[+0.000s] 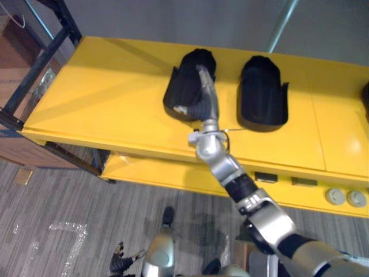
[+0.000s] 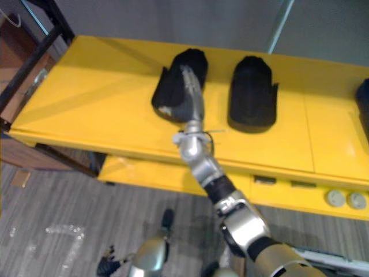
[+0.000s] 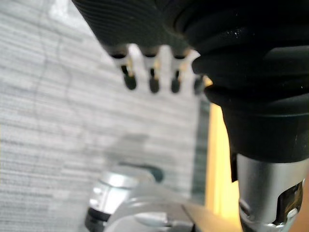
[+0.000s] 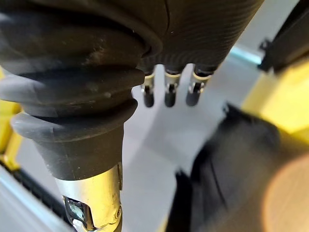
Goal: Walk over and take plastic housings, then place them on the shelf
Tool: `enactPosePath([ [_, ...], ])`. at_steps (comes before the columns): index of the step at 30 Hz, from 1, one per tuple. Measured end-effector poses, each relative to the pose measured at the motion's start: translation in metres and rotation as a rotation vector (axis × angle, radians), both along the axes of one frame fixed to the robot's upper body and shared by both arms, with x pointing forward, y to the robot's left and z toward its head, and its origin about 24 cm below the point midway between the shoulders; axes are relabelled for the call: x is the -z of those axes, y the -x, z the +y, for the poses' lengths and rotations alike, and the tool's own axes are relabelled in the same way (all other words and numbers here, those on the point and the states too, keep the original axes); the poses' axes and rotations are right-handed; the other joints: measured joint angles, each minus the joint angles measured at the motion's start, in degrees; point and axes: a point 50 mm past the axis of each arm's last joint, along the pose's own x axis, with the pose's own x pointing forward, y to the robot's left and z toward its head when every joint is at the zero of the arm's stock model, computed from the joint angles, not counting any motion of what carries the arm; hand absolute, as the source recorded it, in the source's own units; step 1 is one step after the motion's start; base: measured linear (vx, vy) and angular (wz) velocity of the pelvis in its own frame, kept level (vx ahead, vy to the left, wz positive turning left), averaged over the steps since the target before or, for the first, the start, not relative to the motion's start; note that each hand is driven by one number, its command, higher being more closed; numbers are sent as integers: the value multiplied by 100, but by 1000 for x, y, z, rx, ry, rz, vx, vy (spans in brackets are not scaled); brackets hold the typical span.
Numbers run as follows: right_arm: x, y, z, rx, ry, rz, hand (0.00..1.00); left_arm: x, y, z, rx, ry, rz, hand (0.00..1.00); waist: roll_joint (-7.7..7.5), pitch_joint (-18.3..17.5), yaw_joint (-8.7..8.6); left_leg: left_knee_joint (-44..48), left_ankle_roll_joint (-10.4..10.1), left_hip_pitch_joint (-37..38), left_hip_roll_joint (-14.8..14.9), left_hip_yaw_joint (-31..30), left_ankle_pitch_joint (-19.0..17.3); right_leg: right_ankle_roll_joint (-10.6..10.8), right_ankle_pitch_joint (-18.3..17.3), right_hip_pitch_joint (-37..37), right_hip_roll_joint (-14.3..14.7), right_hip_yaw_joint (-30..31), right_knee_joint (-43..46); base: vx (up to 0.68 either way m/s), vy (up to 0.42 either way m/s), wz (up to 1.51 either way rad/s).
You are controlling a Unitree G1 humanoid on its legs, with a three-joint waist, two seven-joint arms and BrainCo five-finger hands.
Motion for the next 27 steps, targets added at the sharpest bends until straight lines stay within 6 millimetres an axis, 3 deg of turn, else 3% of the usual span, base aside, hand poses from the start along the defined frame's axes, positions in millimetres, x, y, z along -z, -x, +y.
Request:
enactPosePath([
  [5, 12, 4, 10, -90, 79, 56, 0, 0, 0, 0, 0, 0, 1, 0, -1, 0, -2, 0, -1, -4, -5, 9, 1, 7, 8, 3, -1, 2, -19, 0, 0, 0],
  [27, 23, -15, -24, 59, 107, 179, 0, 0, -5, 0, 3, 2, 7, 0, -13, -7, -7, -20, -20, -5, -2, 46, 15, 10, 34, -8, -10, 18, -26, -1, -1, 0],
])
